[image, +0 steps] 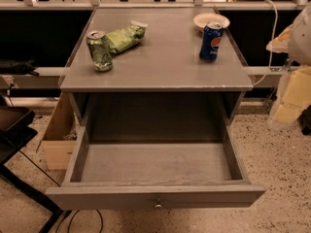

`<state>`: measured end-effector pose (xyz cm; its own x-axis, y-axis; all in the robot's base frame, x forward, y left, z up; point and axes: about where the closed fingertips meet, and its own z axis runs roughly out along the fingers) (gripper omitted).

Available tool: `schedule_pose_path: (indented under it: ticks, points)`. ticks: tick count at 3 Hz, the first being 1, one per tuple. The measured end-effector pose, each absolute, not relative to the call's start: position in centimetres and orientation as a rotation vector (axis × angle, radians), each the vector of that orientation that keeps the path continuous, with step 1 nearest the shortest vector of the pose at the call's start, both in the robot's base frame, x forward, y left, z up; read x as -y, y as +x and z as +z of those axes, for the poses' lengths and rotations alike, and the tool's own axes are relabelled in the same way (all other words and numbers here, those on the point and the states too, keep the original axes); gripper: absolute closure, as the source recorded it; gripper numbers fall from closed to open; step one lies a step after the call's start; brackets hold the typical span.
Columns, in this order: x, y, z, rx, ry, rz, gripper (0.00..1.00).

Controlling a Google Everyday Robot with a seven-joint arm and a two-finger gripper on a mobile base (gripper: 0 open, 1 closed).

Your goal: Place pepsi can into top drawer

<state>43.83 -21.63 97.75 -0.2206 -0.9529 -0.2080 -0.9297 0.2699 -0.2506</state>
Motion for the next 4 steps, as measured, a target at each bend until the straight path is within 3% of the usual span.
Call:
schedule_pose_path:
  ticks: [2, 4]
  points:
    - [22.1, 45.7, 97.9, -2.164, -1.645, -0.097, 0.0]
    - [23.4, 56.7, 100.6, -1.869, -1.287, 0.085, 0.0]
